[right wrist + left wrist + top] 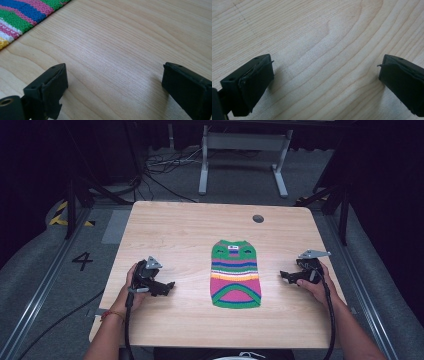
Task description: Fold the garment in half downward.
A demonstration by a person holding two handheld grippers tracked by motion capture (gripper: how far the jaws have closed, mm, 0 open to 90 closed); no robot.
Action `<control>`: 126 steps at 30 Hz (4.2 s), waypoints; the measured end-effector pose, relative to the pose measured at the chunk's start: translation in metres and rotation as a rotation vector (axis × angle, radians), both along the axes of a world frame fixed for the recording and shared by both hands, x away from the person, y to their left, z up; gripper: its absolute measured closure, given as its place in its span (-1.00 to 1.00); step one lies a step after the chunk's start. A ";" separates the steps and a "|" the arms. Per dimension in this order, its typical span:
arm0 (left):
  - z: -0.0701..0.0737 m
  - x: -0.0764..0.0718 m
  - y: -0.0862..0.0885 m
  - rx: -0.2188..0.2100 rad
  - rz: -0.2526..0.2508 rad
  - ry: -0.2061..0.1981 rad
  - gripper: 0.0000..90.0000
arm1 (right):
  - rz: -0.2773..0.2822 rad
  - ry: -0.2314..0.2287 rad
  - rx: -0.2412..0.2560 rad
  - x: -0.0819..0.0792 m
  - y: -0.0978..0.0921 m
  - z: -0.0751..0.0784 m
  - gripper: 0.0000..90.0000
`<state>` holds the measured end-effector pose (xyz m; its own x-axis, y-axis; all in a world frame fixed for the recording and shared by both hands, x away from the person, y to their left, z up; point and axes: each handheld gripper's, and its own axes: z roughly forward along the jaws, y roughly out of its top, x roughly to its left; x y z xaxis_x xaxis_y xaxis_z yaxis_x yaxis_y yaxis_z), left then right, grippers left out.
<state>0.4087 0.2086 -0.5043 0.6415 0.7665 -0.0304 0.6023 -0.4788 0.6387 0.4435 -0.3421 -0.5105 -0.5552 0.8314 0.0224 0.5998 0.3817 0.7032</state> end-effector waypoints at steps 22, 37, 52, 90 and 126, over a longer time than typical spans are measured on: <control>0.005 0.003 0.002 -0.011 -0.076 0.000 -0.73 | 0.035 0.015 -0.001 -0.003 -0.002 0.005 -0.55; 0.024 0.033 -0.031 -0.020 -0.189 -0.025 -0.46 | 0.149 -0.002 0.002 0.007 0.038 0.039 -0.21; 0.040 0.080 -0.078 -0.052 -0.170 -0.102 -0.38 | 0.167 -0.029 0.008 0.050 0.066 0.057 -0.11; 0.003 0.158 -0.170 -0.102 -0.104 0.014 -0.18 | 0.142 0.041 -0.002 0.119 0.116 0.019 0.09; 0.009 0.147 -0.172 -0.090 -0.191 -0.037 0.86 | 0.228 0.053 0.083 0.107 0.126 0.016 0.86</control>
